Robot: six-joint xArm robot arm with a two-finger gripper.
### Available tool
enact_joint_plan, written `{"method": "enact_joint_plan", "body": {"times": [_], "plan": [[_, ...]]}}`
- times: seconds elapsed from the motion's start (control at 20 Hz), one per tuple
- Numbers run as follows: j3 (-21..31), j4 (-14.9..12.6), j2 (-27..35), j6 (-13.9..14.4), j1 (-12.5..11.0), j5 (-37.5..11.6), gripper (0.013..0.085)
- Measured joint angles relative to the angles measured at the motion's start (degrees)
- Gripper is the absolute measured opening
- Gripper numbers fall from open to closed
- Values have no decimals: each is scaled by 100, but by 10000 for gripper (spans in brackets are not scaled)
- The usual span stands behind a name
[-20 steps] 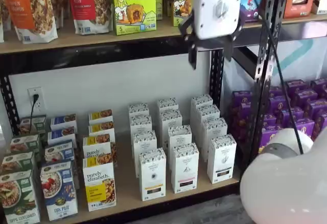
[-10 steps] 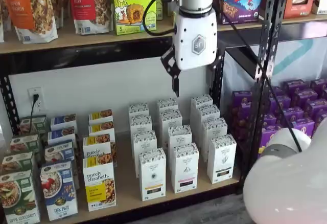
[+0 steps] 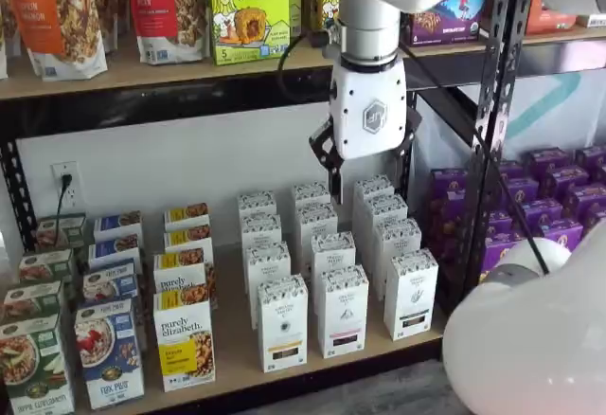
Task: Pick up the white box with a green strip in the middle, on the bottom shelf, the sixth box from the left
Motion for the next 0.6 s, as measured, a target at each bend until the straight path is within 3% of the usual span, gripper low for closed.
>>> {"method": "enact_joint_plan", "body": {"times": [0.3,0.6], "plan": [[353,-152,22,-301,-383,-384,850],[774,-168,-106,-791,-924,-792,850]]}}
